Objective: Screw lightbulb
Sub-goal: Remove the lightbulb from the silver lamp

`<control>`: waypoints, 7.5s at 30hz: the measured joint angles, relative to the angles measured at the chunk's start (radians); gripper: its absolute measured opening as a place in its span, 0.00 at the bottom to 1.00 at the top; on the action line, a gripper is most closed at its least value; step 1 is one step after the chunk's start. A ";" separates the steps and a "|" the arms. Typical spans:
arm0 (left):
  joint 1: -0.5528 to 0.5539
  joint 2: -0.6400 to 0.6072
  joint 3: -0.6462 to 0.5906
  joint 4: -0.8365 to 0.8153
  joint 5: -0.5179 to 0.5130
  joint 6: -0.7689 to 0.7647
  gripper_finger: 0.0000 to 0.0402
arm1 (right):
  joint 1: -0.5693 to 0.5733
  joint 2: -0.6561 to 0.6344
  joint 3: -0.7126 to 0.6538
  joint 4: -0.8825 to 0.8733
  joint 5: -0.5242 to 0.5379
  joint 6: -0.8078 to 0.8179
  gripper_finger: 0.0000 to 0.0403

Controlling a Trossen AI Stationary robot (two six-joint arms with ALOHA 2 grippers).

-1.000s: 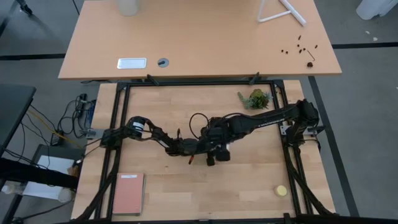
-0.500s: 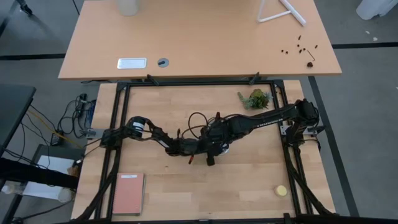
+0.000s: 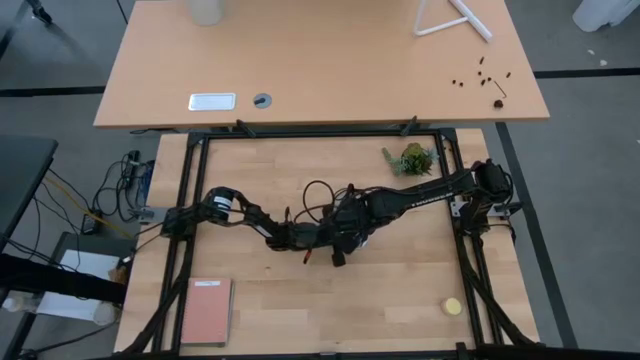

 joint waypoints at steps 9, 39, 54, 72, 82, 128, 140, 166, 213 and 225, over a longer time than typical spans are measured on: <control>0.000 0.000 0.000 -0.004 0.000 -0.004 0.46 | -0.023 0.002 0.002 0.001 -0.028 -0.185 0.60; 0.001 -0.001 -0.001 -0.005 0.006 0.009 0.46 | -0.025 0.007 0.089 -0.112 0.095 -1.395 0.81; 0.000 -0.001 0.000 -0.008 0.006 -0.015 0.46 | -0.014 0.006 0.124 -0.143 -0.028 -0.512 0.91; 0.003 -0.001 0.002 -0.007 -0.009 -0.019 0.46 | -0.007 0.019 0.088 -0.238 0.087 -0.205 0.86; 0.002 -0.001 -0.006 -0.001 -0.018 -0.008 0.46 | 0.067 0.010 0.086 -0.403 0.146 -0.192 0.86; 0.011 -0.001 -0.007 -0.023 0.008 -0.123 0.46 | 0.283 -0.413 -0.996 1.488 0.625 -0.578 0.86; 0.011 -0.001 -0.007 -0.024 -0.004 -0.127 0.46 | 0.232 -0.418 -0.989 1.328 0.628 -0.509 0.86; 0.011 0.001 -0.008 -0.014 0.001 -0.130 0.46 | 0.210 -0.422 -0.995 1.447 0.585 -0.563 0.86; 0.010 0.000 -0.007 -0.016 -0.032 -0.154 0.46 | 0.145 -0.394 -0.980 1.485 0.523 -0.651 0.86; 0.011 0.000 -0.008 -0.015 -0.049 -0.151 0.46 | 0.270 -0.513 -0.981 1.077 0.808 -0.299 0.86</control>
